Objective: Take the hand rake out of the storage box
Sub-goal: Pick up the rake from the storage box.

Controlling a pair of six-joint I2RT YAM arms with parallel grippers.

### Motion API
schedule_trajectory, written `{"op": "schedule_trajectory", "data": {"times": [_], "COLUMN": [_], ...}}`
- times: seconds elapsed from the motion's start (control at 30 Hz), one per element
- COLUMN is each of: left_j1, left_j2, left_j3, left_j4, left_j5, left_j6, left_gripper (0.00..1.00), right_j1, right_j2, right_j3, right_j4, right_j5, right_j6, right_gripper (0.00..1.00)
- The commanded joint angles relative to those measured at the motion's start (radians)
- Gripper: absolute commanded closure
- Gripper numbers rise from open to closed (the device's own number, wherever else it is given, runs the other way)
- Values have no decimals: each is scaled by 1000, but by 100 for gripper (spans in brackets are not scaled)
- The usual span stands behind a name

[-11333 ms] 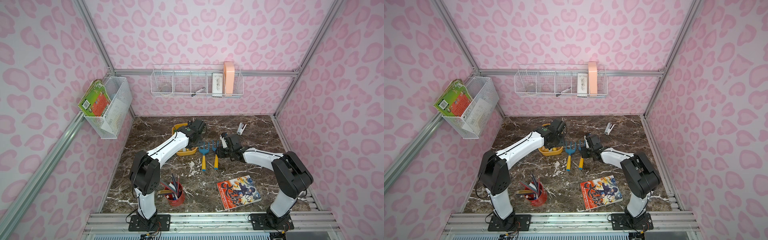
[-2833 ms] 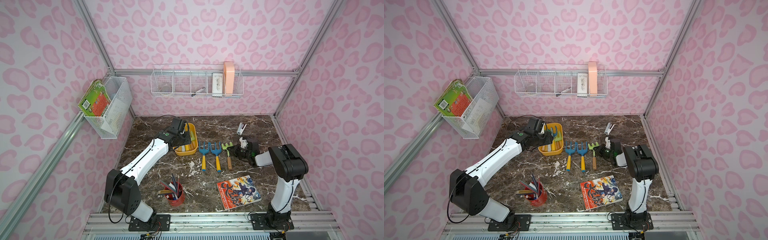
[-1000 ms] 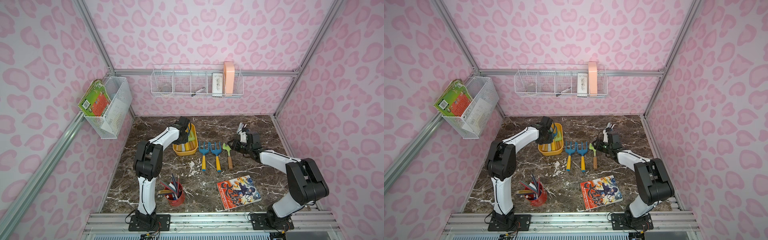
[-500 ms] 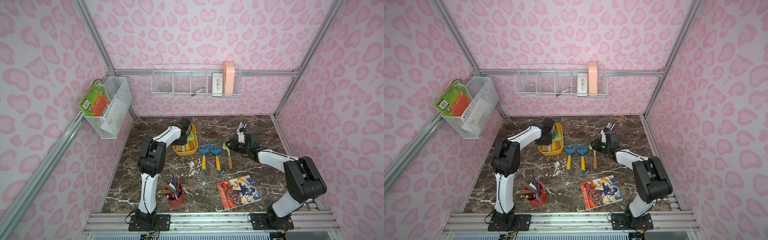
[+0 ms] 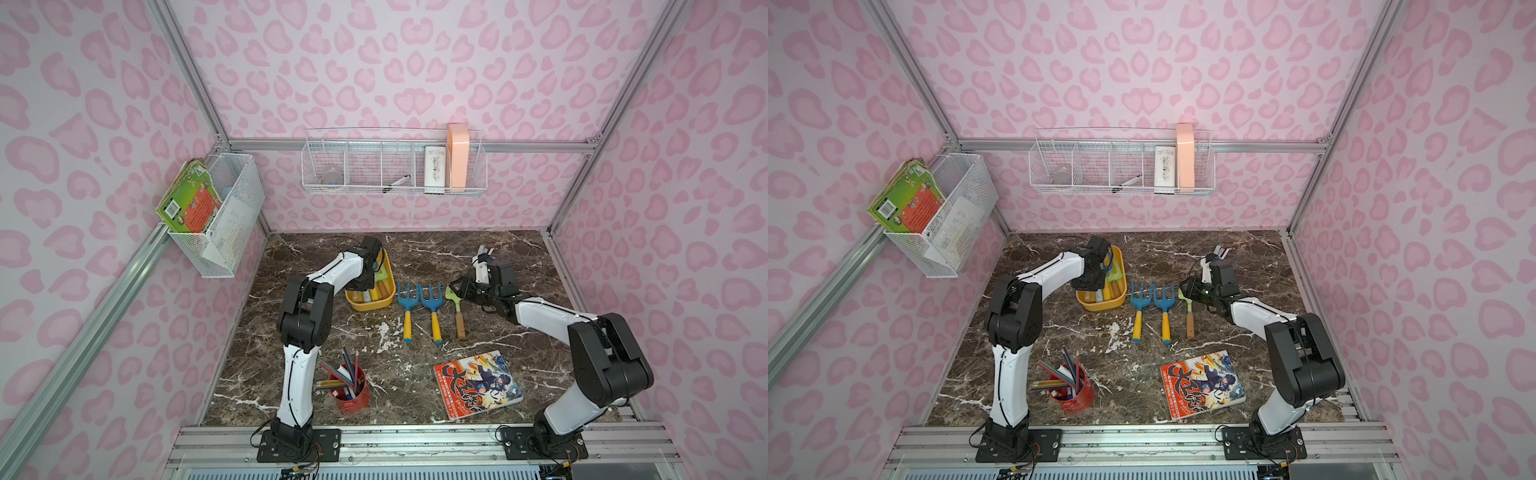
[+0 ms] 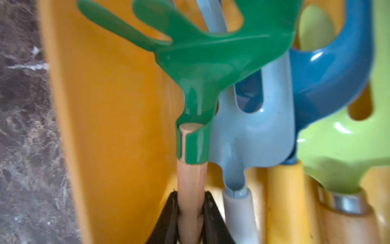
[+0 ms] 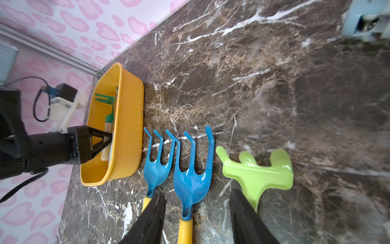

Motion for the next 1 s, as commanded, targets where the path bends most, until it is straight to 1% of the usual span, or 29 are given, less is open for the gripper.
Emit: {"op": "schedule_trajectory", "data": {"times": [0.0,0.1,0.17,0.3,0.37,0.57,0.63,0.8,0.97], "left_j1": [0,-1,-3,-29,-60,-157,-181,-216,-234], "left_j2": [-66,-123,-154,-228,-259,-312,-320,-320,-314], "left_j3": [-5,-12,-15,-74,-109,-180,-191,-199,-199], "left_j4": [26,28,23,64,99,185,203,220,221], "left_j5": [33,90,148,321,369,446,449,478,483], "left_j6": [18,18,17,-12,-28,-79,-88,-99,-103], "left_gripper": [83,83,83,83,83,83,83,83,83], "right_j1": [-1,4,13,71,108,182,194,204,226], "right_j2": [-5,-4,-4,-6,-5,36,58,108,142], "right_j3": [5,17,32,93,122,201,217,231,241], "right_j4": [-5,-12,-16,2,39,148,160,189,207], "right_j5": [7,8,5,3,15,67,89,81,77], "right_j6": [-6,-14,-23,-35,-14,111,134,172,179], "right_gripper": [49,49,49,48,48,47,47,46,46]}}
